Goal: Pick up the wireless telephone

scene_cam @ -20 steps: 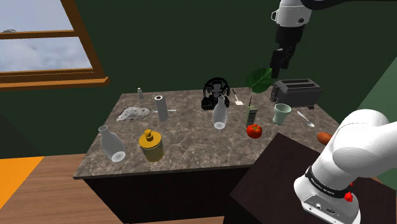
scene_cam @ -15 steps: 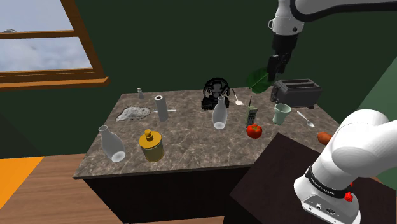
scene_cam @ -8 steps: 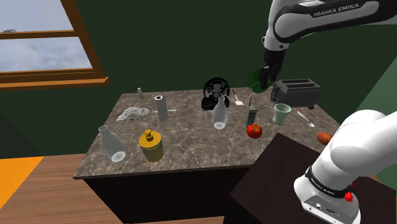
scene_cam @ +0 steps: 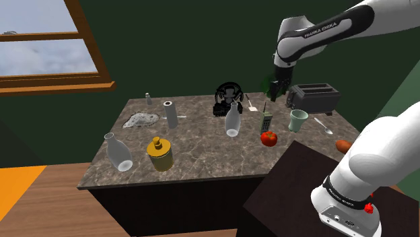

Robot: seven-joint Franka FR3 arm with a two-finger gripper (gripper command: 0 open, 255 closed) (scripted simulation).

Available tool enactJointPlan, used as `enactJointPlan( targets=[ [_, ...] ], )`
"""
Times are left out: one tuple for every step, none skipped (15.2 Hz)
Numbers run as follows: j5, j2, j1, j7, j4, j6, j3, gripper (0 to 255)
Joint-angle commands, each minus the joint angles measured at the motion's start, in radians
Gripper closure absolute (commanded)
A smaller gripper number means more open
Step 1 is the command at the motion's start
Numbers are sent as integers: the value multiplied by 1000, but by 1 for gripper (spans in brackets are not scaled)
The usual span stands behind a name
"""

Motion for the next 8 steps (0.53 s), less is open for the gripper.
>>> enactJointPlan(
  targets=[
    [18,83,-1,-31,24,57,-31,0],
    [29,121,-2,-46,33,84,-44,0],
    [43,160,-3,-63,44,110,-57,0],
    [59,199,-3,-80,56,134,-69,0],
    [77,240,-5,-99,70,158,-80,0],
    [97,281,-7,-119,85,180,-89,0],
    [120,322,-10,-140,101,201,-97,0],
    [144,364,-14,-162,118,220,-103,0]
  ],
)
